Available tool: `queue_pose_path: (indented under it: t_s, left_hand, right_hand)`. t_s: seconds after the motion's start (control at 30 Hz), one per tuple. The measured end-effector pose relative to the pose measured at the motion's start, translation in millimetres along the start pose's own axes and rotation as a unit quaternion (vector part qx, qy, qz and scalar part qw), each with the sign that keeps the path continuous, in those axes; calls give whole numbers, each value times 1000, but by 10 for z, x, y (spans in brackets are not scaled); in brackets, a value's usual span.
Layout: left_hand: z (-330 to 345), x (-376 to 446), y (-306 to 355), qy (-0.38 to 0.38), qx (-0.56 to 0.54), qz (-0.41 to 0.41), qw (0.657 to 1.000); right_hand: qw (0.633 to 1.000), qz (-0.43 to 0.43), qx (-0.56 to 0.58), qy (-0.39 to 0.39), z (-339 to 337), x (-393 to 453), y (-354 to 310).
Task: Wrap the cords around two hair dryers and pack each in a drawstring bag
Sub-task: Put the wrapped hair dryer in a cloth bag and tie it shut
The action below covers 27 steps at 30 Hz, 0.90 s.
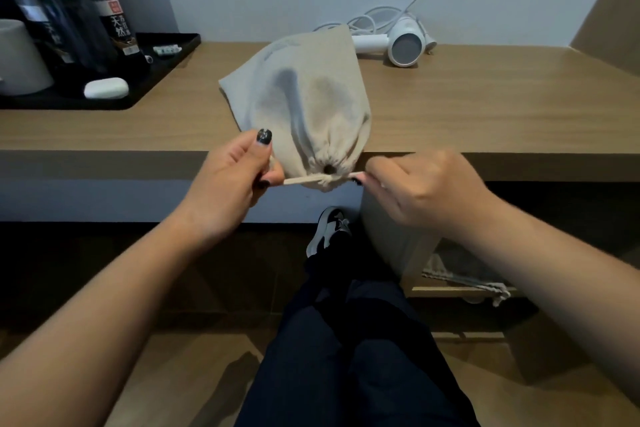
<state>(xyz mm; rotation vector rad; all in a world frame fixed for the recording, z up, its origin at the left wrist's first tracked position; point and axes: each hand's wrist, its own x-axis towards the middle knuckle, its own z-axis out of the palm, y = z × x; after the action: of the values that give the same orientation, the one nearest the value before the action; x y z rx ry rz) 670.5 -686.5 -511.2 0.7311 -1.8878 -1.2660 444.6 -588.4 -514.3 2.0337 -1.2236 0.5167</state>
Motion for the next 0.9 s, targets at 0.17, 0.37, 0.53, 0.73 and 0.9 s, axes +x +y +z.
queue_pose_path:
  t_s: [0.17,0.37,0.53,0.73,0.9]
  left_hand:
    - [23,-70,-120,49,26,-19,998]
    - [3,91,-96,211,191,45,958]
    - [162,373,-18,183,256,53,948]
    - [212,789,-89,166,280,36,945]
    - [313,1013,-136,150,289,12,945]
  right_hand:
    - [999,39,10,-4,217,-57,-166]
    - [993,80,27,78,73,103,-166]
    - [995,70,48,46,115,222,-110]
    - [984,131,120,-34,312,211,-19]
    - [945,239,214,-70,414,166,52]
